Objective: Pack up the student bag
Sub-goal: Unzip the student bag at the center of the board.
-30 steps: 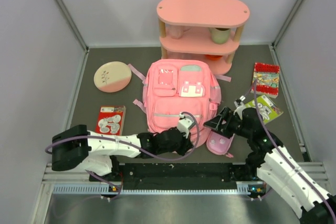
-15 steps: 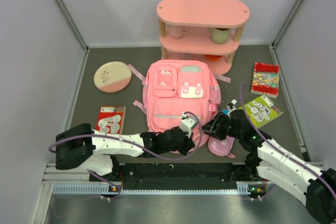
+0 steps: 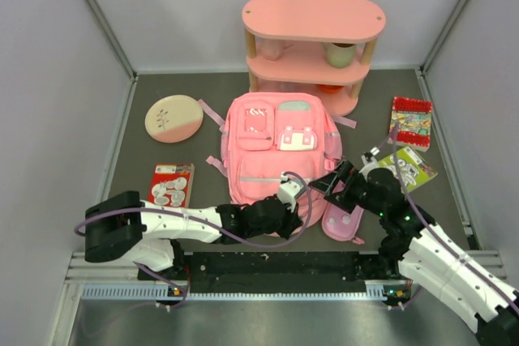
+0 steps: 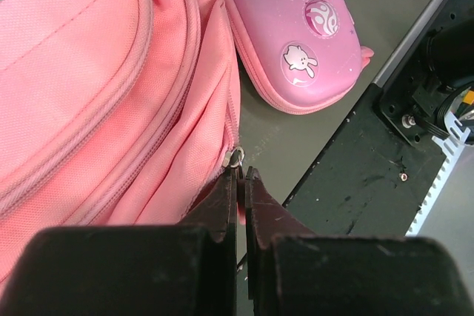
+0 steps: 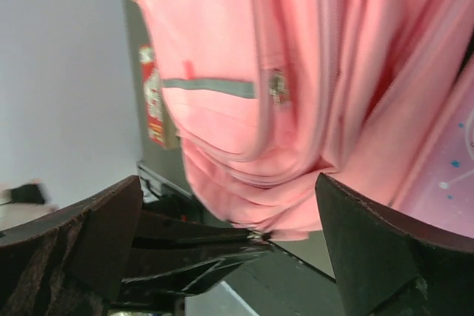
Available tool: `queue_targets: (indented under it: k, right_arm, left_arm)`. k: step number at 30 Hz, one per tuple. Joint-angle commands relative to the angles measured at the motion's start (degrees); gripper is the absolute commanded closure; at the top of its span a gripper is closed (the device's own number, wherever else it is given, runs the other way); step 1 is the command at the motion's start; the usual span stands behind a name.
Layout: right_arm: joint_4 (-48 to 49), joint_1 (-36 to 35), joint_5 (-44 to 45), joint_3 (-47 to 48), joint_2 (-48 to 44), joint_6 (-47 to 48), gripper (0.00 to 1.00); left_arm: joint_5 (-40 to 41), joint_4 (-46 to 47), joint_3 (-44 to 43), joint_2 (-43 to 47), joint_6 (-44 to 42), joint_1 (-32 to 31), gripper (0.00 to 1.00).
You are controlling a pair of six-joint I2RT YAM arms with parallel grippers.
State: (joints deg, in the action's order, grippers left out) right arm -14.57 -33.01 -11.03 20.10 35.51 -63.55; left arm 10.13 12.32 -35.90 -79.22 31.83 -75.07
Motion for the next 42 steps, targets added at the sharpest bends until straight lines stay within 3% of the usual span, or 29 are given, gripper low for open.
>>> queue_targets:
  k: [1, 4, 9, 10, 12, 13, 17, 25, 33, 42]
  right_arm:
    - [3.39, -0.65, 4.17, 1.27, -7.54, -3.93, 0.01]
    - [17.18, -0.73, -0.04, -6.63, -9.67, -8.6, 0.01]
    - [4.38, -0.91, -0.31, -0.41, -3.34, -3.25, 0.04]
    - [4.46, -1.0, -0.22, -0.24, -3.34, -3.07, 0.14]
    - [3.76, -1.0, 0.57, 0.55, -3.34, -2.46, 0.2]
    - [2.28, -1.0, 0.74, 1.69, -2.82, -1.76, 0.32]
    - [-1.17, -2.75, 1.01, 3.28, 0.08, -0.61, 0.44]
    - [0.86, -5.56, 3.19, 4.59, 5.71, -0.7, 0.41]
    - [-11.7, -5.66, 12.07, 10.84, 0.18, 6.5, 0.39]
    - [-10.58, -5.66, 2.51, 8.83, 3.43, 4.31, 0.39]
  left_arm:
    - [2.87, 6.23, -0.31, 3.81, 0.33, -0.08, 1.0]
    - [3.75, 6.32, -0.31, 4.16, 0.07, -0.08, 1.0]
    - [4.28, 5.96, -0.4, 4.42, -0.19, -0.08, 1.0]
    - [4.28, 6.05, -0.22, 4.51, -0.02, -0.08, 1.0]
    - [4.63, 6.31, 0.13, 4.78, 0.07, -0.08, 1.0]
    - [4.9, 6.32, 0.22, 4.86, 0.16, 0.01, 1.0]
    - [5.78, 6.32, 0.22, 5.21, 0.07, -0.08, 1.0]
    - [4.9, 6.32, -1.01, 4.25, -0.9, -0.08, 1.0]
    - [7.18, 4.73, -0.58, 5.48, -0.72, -0.08, 1.0]
    - [8.5, 4.12, 0.13, 6.8, -0.81, -0.08, 1.0]
